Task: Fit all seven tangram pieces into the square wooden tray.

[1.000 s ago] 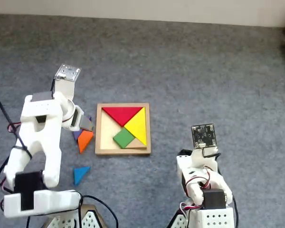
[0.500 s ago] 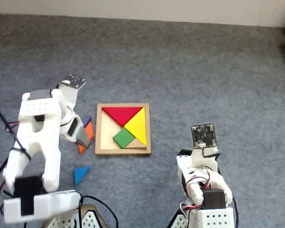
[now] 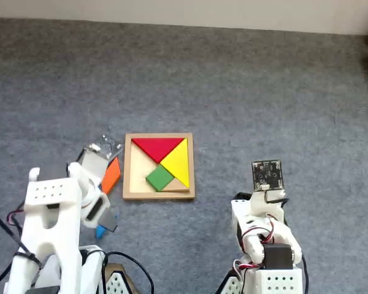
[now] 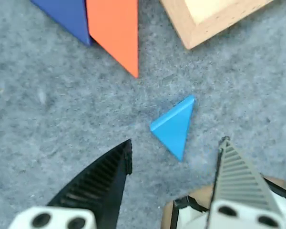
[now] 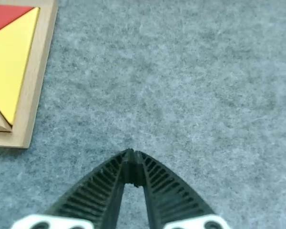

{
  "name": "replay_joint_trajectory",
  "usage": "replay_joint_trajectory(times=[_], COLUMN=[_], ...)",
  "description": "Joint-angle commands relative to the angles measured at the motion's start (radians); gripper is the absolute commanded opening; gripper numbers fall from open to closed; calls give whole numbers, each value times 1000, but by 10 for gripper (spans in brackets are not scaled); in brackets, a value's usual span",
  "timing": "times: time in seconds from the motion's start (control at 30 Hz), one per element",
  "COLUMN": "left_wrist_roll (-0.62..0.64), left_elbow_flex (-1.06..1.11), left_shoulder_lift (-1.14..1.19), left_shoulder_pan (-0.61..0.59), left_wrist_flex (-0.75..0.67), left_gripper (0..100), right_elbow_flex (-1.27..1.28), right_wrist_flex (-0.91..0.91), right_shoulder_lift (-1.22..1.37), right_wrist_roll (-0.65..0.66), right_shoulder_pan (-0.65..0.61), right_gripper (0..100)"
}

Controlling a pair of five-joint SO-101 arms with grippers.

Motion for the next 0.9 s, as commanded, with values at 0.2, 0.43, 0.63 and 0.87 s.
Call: replay_joint_trajectory(times=[0.2, 0.43, 0.63, 0.87], left_wrist_roll=[-8, -8, -9, -8], left_elbow_flex=[180, 153, 140, 142], left_shoulder_lift=[47, 160, 194, 119], left_shoulder_pan=[-13, -45, -41, -39], left_wrist_flex=[-238, -279, -285, -287], left_gripper=[280, 203, 113, 105], right_elbow_flex=[148, 148, 148, 148], right_wrist_flex=[1, 1, 1, 1], right_shoulder_lift=[-7, -7, -7, -7], right_wrist_roll=[2, 2, 2, 2], right_shoulder_pan=[15, 15, 15, 15], right_gripper=[9, 9, 9, 9])
